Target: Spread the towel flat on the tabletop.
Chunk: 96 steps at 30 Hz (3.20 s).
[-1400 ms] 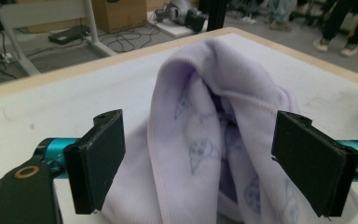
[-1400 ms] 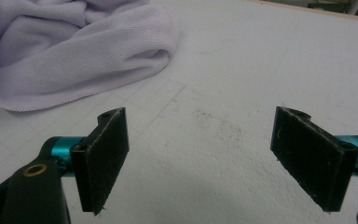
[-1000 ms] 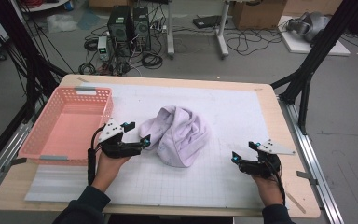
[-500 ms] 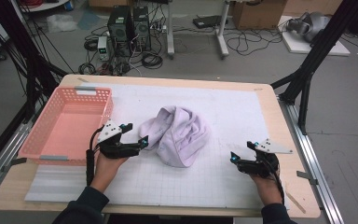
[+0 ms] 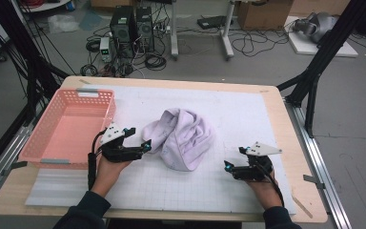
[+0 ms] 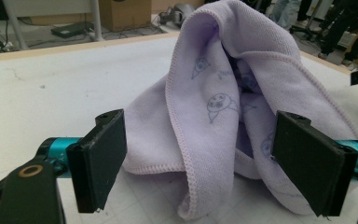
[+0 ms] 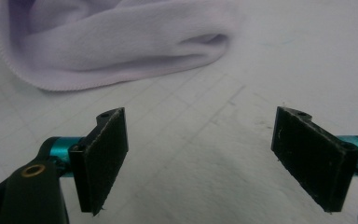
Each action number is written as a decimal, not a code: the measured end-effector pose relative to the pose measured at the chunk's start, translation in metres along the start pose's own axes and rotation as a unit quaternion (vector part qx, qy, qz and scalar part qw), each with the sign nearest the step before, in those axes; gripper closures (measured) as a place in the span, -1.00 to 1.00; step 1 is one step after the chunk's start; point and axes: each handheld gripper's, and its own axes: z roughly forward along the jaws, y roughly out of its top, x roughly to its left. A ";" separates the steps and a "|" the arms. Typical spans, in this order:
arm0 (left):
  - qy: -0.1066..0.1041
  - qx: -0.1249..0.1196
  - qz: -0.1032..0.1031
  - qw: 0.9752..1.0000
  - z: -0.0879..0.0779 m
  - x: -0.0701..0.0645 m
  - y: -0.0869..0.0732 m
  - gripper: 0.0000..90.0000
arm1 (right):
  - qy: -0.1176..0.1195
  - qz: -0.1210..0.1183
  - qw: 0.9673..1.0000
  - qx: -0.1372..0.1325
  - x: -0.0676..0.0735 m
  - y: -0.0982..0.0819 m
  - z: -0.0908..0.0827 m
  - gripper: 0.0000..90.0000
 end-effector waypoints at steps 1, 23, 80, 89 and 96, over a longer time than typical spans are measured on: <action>-0.004 0.004 -0.001 1.000 0.002 0.000 -0.001 -0.56 | 0.005 -0.007 1.000 0.006 0.002 0.001 0.003 -0.62; 0.020 0.154 0.072 0.985 0.051 -0.015 -0.019 0.74 | 0.111 -0.126 0.985 0.047 0.034 0.042 0.084 0.29; 0.056 0.092 -0.001 0.994 0.032 0.009 -0.007 0.14 | 0.027 -0.043 0.999 0.017 -0.002 0.118 0.068 0.77; 0.055 0.106 0.009 0.993 0.038 0.003 -0.009 -0.04 | -0.068 0.024 0.997 0.032 -0.046 0.121 0.079 0.78; -0.006 0.084 0.007 0.996 0.034 -0.010 -0.003 0.24 | -0.096 0.059 0.993 0.035 -0.063 0.113 0.081 0.77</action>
